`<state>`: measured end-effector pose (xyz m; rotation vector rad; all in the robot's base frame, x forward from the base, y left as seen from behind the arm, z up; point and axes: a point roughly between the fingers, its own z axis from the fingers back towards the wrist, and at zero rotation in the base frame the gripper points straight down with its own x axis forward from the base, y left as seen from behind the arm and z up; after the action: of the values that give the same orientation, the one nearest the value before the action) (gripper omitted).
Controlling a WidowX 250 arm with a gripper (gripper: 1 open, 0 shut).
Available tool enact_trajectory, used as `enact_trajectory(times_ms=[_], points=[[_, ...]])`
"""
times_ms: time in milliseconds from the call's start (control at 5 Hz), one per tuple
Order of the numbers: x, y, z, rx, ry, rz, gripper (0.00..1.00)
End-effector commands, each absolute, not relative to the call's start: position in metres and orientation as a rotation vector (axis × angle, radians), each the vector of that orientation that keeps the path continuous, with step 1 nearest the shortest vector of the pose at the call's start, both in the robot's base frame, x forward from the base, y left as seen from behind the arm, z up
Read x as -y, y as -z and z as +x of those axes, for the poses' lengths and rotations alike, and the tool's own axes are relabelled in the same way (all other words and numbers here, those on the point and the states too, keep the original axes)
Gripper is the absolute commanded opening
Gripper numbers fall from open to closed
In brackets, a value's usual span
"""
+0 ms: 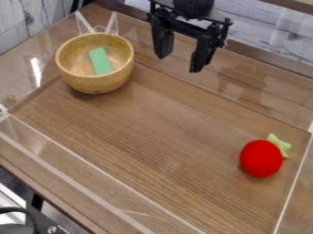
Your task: Move the red fruit to the left side of the table
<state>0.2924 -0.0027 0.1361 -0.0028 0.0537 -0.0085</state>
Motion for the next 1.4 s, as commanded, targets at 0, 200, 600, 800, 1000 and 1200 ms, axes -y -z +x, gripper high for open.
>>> enact_trajectory(times_ms=[0, 200, 600, 800, 1000, 1200], points=[[0.015, -0.136, 0.284, -0.083, 0.036, -0.008, 1.0], [0.029, -0.135, 0.275, -0.112, 0.065, -0.014, 1.0], [0.089, -0.119, 0.254, -0.105, 0.35, -0.018, 1.0], [0.126, -0.109, 0.25, -0.09, 0.429, -0.021, 1.0], [0.151, -0.097, 0.249, -0.076, 0.454, -0.022, 1.0], [0.156, -0.092, 0.25, -0.075, 0.395, -0.019, 1.0]])
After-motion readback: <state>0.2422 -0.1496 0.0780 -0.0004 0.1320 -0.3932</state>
